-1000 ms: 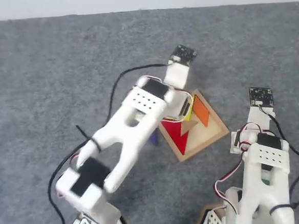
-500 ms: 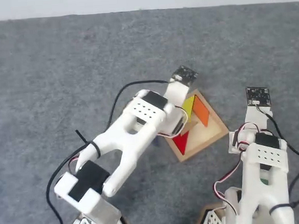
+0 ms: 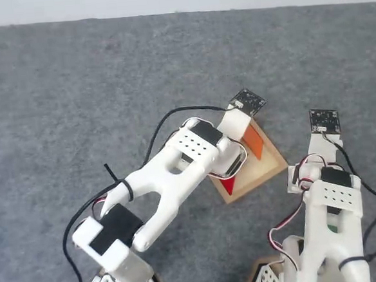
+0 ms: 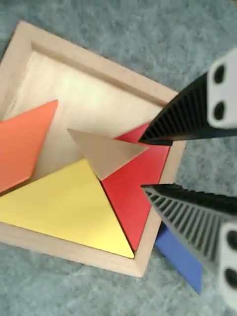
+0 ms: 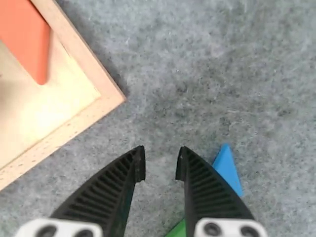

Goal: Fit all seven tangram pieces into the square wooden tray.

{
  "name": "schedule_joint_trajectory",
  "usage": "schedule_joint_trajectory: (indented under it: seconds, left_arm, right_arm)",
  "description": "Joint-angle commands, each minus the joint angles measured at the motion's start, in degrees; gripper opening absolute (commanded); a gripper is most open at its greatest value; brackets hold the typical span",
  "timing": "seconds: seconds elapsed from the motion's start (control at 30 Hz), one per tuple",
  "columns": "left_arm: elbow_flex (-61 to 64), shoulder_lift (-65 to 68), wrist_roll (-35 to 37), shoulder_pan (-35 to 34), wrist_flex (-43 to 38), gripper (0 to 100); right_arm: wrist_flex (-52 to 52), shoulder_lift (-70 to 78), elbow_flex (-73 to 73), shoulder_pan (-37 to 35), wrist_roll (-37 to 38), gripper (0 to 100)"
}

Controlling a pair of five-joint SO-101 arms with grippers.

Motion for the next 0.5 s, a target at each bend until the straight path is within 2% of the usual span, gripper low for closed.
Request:
schedule_joint_trajectory:
  seconds: [0.0, 0.17, 0.47]
  left_arm:
    - [-0.22, -0.35, -0.53, -0.53, 0.18, 13]
    - [1.19, -0.35, -2.46, -3.96, 0.53, 13]
    - [2.42, 4.04, -2.46, -0.53, -3.52, 13]
  right_arm:
    - [-0.75, -1.10, -0.18, -0.66, 0.53, 11.3]
    - [-0.84, -1.10, -0.18, -0.75, 0.53, 11.3]
    - [-0.66, -1.10, -0.18, -0.75, 0.53, 11.3]
